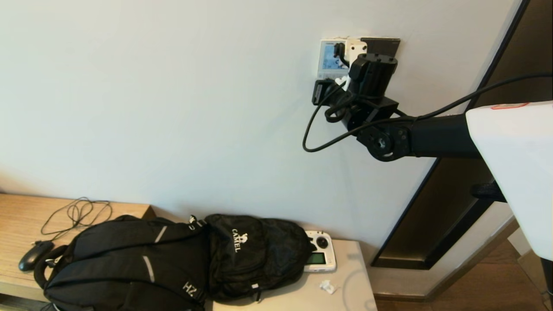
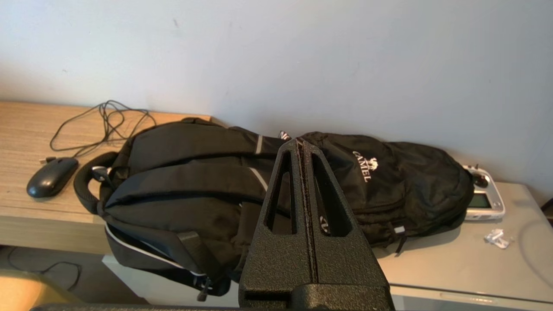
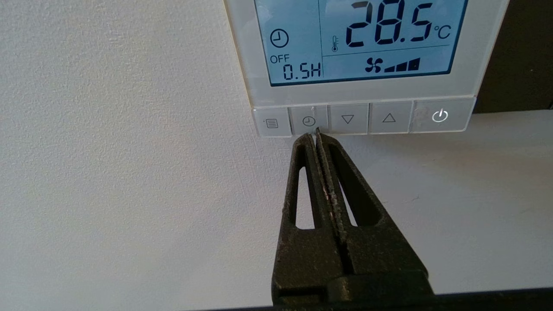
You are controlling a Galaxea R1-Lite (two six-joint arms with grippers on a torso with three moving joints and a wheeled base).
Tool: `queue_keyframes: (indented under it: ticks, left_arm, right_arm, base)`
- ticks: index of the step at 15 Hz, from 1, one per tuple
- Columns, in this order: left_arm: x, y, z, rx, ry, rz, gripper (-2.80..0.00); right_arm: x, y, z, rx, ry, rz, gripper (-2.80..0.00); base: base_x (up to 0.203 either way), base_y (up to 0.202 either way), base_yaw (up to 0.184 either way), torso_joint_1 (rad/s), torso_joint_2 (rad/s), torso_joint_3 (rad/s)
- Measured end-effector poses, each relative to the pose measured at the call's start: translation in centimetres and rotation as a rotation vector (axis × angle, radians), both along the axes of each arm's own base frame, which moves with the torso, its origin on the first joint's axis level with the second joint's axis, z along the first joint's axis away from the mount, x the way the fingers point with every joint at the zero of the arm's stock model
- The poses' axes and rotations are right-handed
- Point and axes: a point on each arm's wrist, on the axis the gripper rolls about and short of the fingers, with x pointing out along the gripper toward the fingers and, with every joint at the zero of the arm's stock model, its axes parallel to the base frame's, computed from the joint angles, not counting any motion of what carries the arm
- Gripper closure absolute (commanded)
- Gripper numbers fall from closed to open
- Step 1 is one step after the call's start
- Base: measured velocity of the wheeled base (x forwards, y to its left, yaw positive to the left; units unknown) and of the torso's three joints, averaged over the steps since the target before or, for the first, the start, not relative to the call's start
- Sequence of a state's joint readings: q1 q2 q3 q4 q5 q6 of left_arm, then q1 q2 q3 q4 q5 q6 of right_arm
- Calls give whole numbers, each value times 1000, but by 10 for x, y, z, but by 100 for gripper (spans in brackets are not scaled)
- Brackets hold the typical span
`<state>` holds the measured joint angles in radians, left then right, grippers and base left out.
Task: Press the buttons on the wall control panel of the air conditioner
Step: Press the temperature increase button
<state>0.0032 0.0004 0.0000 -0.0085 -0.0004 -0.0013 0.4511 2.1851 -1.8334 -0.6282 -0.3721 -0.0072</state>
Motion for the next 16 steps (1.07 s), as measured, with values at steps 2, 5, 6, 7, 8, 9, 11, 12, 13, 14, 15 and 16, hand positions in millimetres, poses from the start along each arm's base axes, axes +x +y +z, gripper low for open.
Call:
queue_keyframes:
  ticks: [2,5,6,7,8,9,11,12,13,14,15,16]
  left_arm:
    - [0,0,0,0,0,0,0]
    - [0,0,0,0,0,-1,0]
    - [0,0,0,0,0,0,0]
    - [0,0,0,0,0,0,0]
    - [0,0,0,0,0,0,0]
    - [0,0,0,0,0,0,0]
    - [0,0,0,0,0,0,0]
    - [0,0,0,0,0,-1,0]
    - [0,0,0,0,0,0,0]
    - [0,0,0,0,0,-1,0]
    - [0,0,0,0,0,-1,0]
    - [0,0,0,0,0,-1,0]
  right_arm:
    - [0,0,0,0,0,0,0]
    - [-2,0,0,0,1,2,0]
    - [-2,1,1,0,0,3,0]
    - [-3,0,1,1,-3,3,0]
    - [-4,1,2,2,-4,3,0]
    - [-4,1,2,3,-5,4,0]
    - [-7,2,4,4,-7,10,0]
    - [-8,3,5,5,-8,12,0]
    - [-8,3,5,5,-9,12,0]
    - [-8,3,7,7,-13,13,0]
    - [-8,3,7,8,-15,13,0]
    - [-8,3,7,7,-14,13,0]
  base:
    - [0,0,0,0,0,0]
    - [0,0,0,0,0,0]
    - [0,0,0,0,0,0]
    - [0,0,0,0,0,0]
    - [0,0,0,0,0,0]
    - [0,0,0,0,0,0]
    - [0,0,0,0,0,0]
    - [0,0,0,0,0,0]
    - [0,0,0,0,0,0]
    - [0,0,0,0,0,0]
    - [0,0,0,0,0,0]
    - [0,0,0,0,0,0]
